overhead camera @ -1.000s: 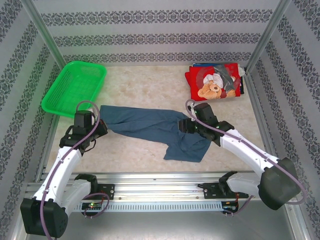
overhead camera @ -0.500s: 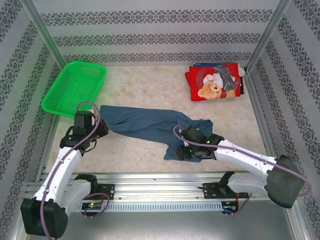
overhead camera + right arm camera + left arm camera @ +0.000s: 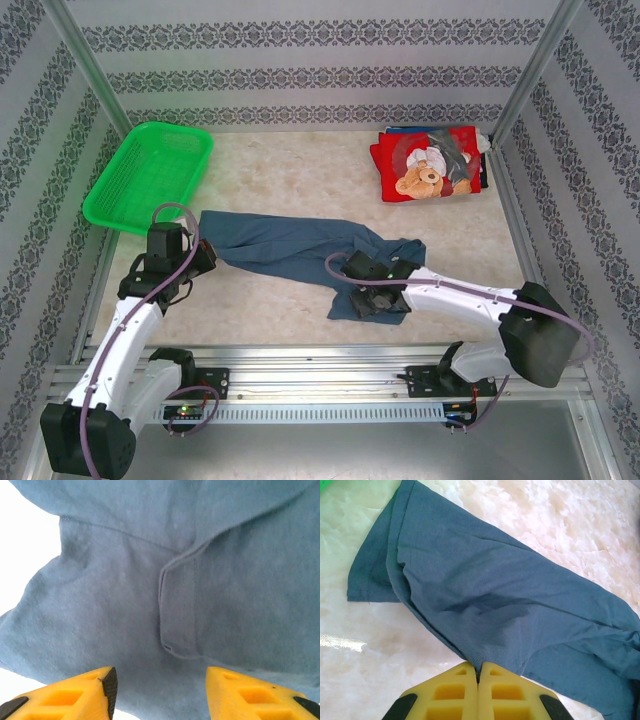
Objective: Fold and stack the t-shirts
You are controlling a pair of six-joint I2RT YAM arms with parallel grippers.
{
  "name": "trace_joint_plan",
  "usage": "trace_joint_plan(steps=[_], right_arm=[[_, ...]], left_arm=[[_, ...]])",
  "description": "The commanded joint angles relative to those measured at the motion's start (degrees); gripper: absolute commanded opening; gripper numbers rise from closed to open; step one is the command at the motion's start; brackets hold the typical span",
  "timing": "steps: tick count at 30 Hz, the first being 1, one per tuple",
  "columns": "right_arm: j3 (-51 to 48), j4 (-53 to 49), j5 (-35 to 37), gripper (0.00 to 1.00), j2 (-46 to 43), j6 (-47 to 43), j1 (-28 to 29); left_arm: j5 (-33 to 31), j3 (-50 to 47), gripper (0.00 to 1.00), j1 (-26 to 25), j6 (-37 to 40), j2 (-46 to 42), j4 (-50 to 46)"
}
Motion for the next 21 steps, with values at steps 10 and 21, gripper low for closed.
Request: trace_joint_plan(steps=[10,21], right_arm=[[1.7,2.4,1.9,0.46,5.9,-1.5,-1.0],[0.2,1.5,1.8,0.4,5.4,0.0,-2.2]], left_arm=[[0.7,-0.4,0.0,-0.4,0.8,-1.2,0.7],[0.4,-0.4,0.0,-0.4,1.0,-1.6,0.3]])
